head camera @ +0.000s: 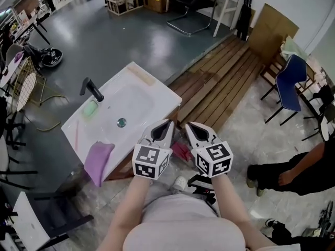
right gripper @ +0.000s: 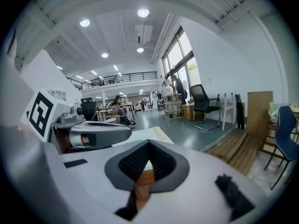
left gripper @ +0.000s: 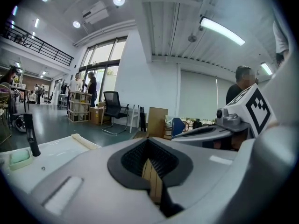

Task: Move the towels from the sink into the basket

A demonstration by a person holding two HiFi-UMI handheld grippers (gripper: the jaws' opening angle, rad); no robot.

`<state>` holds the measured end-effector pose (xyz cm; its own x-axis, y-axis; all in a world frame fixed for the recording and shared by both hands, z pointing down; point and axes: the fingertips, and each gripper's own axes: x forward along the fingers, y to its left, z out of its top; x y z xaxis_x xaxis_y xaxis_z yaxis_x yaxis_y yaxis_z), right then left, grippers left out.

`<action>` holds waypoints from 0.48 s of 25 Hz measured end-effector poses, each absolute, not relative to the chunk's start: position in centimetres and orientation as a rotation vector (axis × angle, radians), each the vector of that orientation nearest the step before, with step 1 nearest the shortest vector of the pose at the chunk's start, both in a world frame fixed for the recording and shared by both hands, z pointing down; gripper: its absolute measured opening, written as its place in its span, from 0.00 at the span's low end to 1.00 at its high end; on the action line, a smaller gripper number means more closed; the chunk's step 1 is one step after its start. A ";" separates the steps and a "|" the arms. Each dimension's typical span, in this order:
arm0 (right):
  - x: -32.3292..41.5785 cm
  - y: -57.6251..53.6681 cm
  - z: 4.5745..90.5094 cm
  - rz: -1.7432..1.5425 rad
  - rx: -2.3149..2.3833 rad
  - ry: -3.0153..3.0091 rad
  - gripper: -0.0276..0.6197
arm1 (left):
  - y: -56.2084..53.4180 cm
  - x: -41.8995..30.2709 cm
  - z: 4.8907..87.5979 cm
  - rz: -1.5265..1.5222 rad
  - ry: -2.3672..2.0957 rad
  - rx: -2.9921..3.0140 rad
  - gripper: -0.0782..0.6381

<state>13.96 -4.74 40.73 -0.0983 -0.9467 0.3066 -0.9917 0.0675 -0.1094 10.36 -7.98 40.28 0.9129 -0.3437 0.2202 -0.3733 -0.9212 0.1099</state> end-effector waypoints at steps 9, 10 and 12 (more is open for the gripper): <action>8.6 -8.0 40.3 0.430 1.930 -2.245 0.07 | -10.8 4.9 39.6 0.305 -0.648 2.914 0.12; 8.1 -8.3 40.2 0.430 1.920 -2.253 0.07 | -11.0 4.3 39.5 0.304 -0.660 2.911 0.12; 7.0 -8.6 40.1 0.427 1.897 -2.268 0.07 | -11.3 3.3 39.4 0.296 -0.685 2.904 0.12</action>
<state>7.01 -8.60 40.14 -0.1863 -0.9366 0.2968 -0.9804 0.1575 -0.1184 3.26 -11.29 39.36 0.8768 -0.4259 0.2232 -0.4542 -0.8860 0.0937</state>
